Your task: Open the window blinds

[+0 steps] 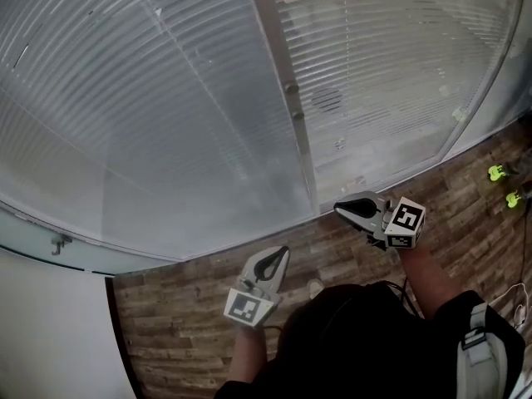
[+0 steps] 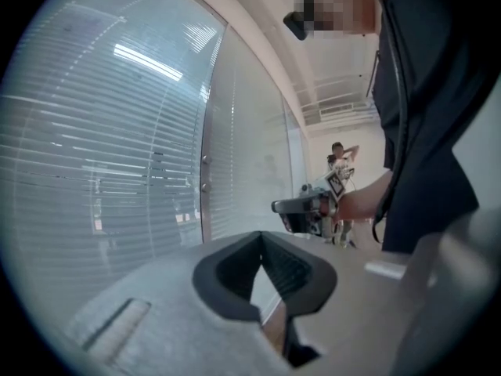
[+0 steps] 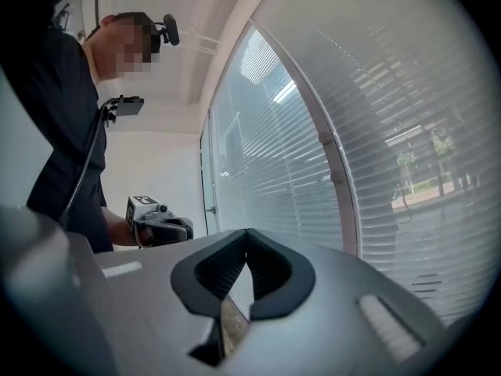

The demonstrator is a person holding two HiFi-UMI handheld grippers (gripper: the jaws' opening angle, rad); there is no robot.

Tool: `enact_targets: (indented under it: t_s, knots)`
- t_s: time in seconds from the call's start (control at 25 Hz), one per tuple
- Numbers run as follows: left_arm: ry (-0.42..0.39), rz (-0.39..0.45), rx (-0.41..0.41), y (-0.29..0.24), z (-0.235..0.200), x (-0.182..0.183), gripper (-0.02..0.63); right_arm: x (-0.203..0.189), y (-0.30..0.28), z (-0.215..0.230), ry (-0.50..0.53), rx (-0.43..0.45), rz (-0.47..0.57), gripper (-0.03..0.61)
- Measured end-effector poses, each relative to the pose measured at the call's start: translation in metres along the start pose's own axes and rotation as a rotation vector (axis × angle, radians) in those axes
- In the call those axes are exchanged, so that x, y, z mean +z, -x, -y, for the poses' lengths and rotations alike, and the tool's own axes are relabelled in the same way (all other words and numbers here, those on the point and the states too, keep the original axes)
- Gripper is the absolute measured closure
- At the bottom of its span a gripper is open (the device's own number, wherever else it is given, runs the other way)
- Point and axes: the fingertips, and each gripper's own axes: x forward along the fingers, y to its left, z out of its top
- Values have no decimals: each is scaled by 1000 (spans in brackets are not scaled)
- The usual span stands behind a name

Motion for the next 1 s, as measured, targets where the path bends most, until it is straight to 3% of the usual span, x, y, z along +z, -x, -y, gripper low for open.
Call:
enact_targets:
  t_s: [0.52, 1.0]
  knots:
    - [-26, 36, -111, -8, -62, 14, 609, 23, -48, 32, 59, -140, 60, 572]
    - [-7, 50, -169, -8, -63, 10, 609, 36, -47, 53, 118, -226, 44, 572]
